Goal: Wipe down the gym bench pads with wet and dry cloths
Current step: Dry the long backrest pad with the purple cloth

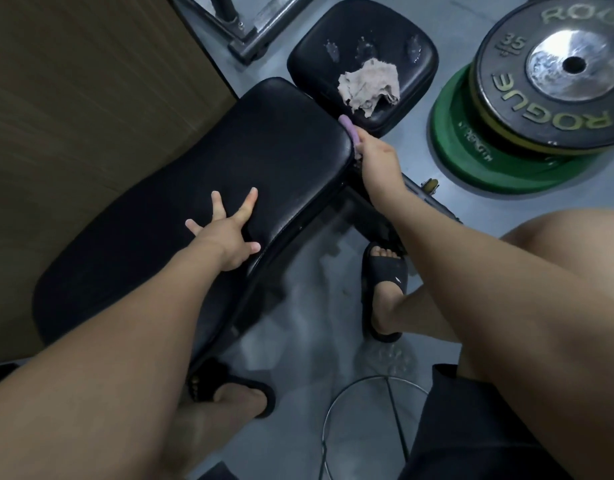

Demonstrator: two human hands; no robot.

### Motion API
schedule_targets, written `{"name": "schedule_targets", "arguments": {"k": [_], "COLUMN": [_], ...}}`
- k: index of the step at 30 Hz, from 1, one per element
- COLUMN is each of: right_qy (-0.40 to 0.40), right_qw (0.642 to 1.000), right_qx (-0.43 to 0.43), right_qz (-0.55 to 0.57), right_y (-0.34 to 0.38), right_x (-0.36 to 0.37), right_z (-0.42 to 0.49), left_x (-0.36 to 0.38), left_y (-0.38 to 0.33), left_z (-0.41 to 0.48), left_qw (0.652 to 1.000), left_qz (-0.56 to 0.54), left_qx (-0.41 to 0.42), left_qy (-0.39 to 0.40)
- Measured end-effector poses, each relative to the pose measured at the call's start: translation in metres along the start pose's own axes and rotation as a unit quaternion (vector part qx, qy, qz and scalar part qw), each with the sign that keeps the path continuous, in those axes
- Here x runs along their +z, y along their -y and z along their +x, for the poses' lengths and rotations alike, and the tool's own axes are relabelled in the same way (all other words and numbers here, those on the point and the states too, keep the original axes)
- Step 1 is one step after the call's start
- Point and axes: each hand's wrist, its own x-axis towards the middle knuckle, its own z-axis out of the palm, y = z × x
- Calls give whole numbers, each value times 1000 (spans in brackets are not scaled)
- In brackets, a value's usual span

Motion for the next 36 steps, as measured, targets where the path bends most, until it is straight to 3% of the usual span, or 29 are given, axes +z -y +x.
{"name": "schedule_targets", "arguments": {"k": [6, 9, 13, 22, 26, 29, 33, 36], "right_qy": [-39, -97, -111, 16, -77, -106, -18, 17], "right_qw": [999, 995, 992, 981, 973, 945, 851, 813], "right_qx": [-34, -4, 43, 29, -37, -151, -287, -325], "right_qz": [-10, -17, -27, -193, -215, -269, -440, -483], "right_y": [-25, -36, -40, -39, -16, -3, -17, -30], "right_x": [1, 6, 18, 45, 43, 41, 57, 81], "right_z": [-18, -25, -46, -92, -104, -101, -79, -77], "left_x": [3, 2, 1, 12, 20, 20, 27, 37], "left_y": [1, 0, 0, 8, 20, 35, 62, 88], "left_z": [0, 1, 1, -11, -18, -23, -30, -32], "left_qw": [1000, 999, 999, 997, 995, 993, 982, 973], "left_qz": [25, 33, 39, -31, -38, -15, -61, -101], "left_qx": [2, -2, 0, 16, 27, 42, 29, -1], "left_qy": [-10, -12, -18, -65, -86, -113, -176, -210]}}
